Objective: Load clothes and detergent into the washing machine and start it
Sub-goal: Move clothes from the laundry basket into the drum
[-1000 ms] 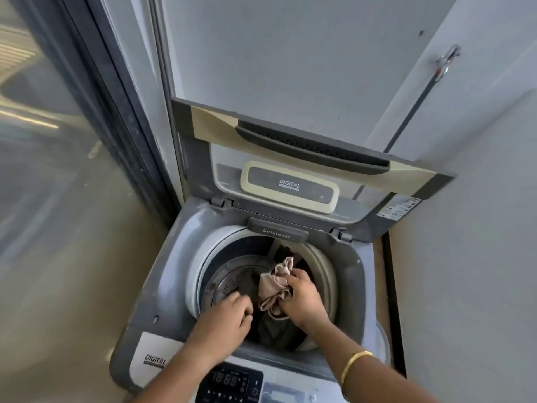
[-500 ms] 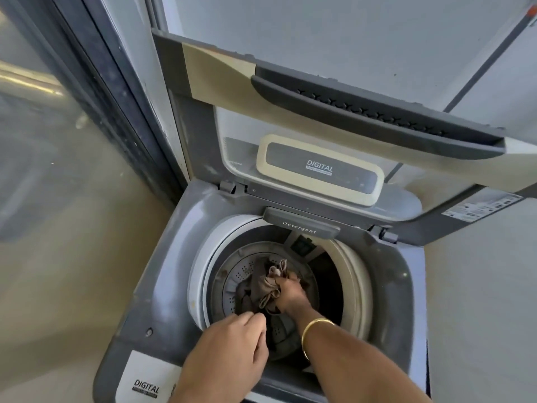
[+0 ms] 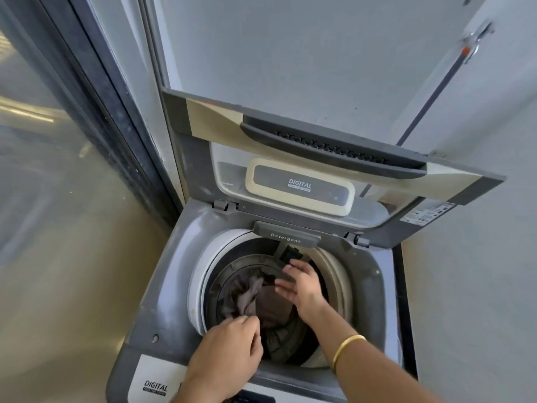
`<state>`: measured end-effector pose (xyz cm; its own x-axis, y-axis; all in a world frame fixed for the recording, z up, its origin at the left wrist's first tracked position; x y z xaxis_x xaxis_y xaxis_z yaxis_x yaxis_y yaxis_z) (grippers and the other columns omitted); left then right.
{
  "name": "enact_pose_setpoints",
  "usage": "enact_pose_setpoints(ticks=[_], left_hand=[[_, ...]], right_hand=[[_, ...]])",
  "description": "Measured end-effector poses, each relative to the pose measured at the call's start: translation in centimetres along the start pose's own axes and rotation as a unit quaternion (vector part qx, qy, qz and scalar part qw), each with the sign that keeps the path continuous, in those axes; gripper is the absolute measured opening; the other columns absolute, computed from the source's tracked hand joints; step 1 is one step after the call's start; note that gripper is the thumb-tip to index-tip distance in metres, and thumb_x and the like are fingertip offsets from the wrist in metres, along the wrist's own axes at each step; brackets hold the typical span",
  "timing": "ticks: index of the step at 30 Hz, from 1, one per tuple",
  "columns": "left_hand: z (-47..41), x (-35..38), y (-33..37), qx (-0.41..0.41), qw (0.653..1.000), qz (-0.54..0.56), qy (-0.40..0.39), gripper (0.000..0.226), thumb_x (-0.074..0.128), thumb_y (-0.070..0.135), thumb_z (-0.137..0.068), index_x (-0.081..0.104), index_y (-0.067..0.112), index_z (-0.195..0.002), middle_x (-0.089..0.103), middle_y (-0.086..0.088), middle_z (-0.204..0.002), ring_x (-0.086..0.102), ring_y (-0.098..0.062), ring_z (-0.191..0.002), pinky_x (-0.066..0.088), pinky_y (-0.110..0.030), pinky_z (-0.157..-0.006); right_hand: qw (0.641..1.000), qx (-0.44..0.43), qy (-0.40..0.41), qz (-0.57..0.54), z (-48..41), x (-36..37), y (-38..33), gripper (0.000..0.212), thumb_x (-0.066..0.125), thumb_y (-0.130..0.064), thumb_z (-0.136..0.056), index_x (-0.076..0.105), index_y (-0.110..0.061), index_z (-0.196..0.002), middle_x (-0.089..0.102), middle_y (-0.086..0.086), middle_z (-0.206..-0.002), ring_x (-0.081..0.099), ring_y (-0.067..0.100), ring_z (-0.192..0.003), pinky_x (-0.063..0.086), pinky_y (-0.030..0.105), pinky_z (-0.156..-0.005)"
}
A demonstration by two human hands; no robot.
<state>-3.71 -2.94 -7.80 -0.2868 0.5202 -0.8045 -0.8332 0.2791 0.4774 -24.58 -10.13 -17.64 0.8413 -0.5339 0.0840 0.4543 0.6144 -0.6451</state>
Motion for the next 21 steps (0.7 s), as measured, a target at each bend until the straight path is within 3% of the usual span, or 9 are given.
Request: enact_pose_setpoints(ticks=[3, 6, 8, 11, 15, 18, 21], left_hand=[[-0.4, -0.1, -0.2, -0.041, 0.997, 0.053, -0.039, 0.013, 0.059, 0.043, -0.107, 0.062, 0.033, -0.1, 0.069, 0.014, -0.095, 0.066, -0.005, -0.088, 0.057, -0.024, -0.079], [-2.6, 0.1, -0.8, -0.131, 0.959, 0.242, -0.069, 0.009, 0.066, 0.038, -0.108, 0.07, 0.033, -0.102, 0.078, 0.007, -0.1, 0.072, -0.004, -0.082, 0.06, -0.025, -0.077], [-5.2, 0.0, -0.8, -0.193, 0.885, 0.421, -0.039, 0.008, 0.066, 0.027, -0.111, 0.072, 0.023, -0.11, 0.081, -0.004, -0.109, 0.072, -0.011, -0.08, 0.057, -0.027, -0.068], [-10.1, -0.9, -0.6, -0.249, 0.729, 0.636, 0.046, 0.016, 0.065, 0.025, -0.114, 0.067, 0.014, -0.126, 0.078, -0.011, -0.126, 0.075, -0.02, -0.085, 0.055, -0.029, -0.063], [-15.5, -1.4, -0.2, -0.252, 0.542, 0.798, 0.082, 0.039, 0.062, 0.046, -0.114, 0.059, 0.017, -0.14, 0.068, -0.005, -0.138, 0.075, -0.024, -0.105, 0.056, -0.028, -0.067], [-17.8, -1.0, -0.1, -0.232, 0.454, 0.856, 0.087, 0.056, 0.066, 0.057, -0.108, 0.066, 0.009, -0.136, 0.069, -0.008, -0.13, 0.072, -0.02, -0.098, 0.054, -0.022, -0.058], [-19.4, -0.5, -0.2, -0.215, 0.396, 0.888, 0.09, 0.051, 0.075, 0.056, -0.102, 0.071, 0.008, -0.119, 0.069, -0.006, -0.105, 0.067, -0.015, -0.082, 0.054, -0.019, -0.053]], right_hand=[[0.976, 0.017, -0.026, -0.218, 1.1, 0.1, -3.0, 0.029, 0.062, -0.015, -0.11, 0.061, -0.012, -0.139, 0.065, 0.019, -0.143, 0.076, 0.042, -0.107, 0.067, 0.041, -0.072], [0.961, 0.015, -0.036, -0.275, 2.0, 0.6, -4.6, 0.014, 0.061, -0.02, -0.112, 0.066, -0.019, -0.125, 0.062, 0.018, -0.145, 0.071, 0.044, -0.119, 0.063, 0.041, -0.082], [0.954, 0.016, -0.039, -0.295, 2.1, 0.8, -4.8, 0.014, 0.063, -0.019, -0.11, 0.067, -0.016, -0.123, 0.061, 0.02, -0.147, 0.07, 0.044, -0.121, 0.065, 0.039, -0.081], [0.947, 0.017, -0.042, -0.318, 1.8, 1.1, -4.8, 0.016, 0.066, -0.017, -0.109, 0.066, -0.009, -0.122, 0.06, 0.022, -0.146, 0.072, 0.043, -0.117, 0.071, 0.035, -0.072], [0.933, 0.014, -0.036, -0.358, 1.8, 1.5, -5.2, 0.018, 0.068, -0.018, -0.108, 0.066, -0.01, -0.124, 0.061, 0.019, -0.129, 0.073, 0.044, -0.117, 0.065, 0.04, -0.091], [0.929, 0.004, -0.025, -0.37, 2.0, 1.6, -5.7, 0.018, 0.074, -0.017, -0.104, 0.067, -0.007, -0.117, 0.061, 0.012, -0.093, 0.079, 0.039, -0.106, 0.068, 0.04, -0.094], [0.927, -0.02, -0.001, -0.374, 2.1, 1.7, -6.2, 0.011, 0.075, -0.013, -0.103, 0.066, -0.007, -0.103, 0.062, 0.009, -0.076, 0.083, 0.026, -0.073, 0.063, 0.043, -0.108]])
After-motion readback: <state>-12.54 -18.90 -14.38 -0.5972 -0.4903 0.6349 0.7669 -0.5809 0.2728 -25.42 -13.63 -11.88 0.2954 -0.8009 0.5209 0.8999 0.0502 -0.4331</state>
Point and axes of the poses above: each hand's wrist, its own z-axis away from the middle knuckle, its own x-axis out of the palm, y = z × x, the point moved 2 cm from there along -z, towards the middle knuckle
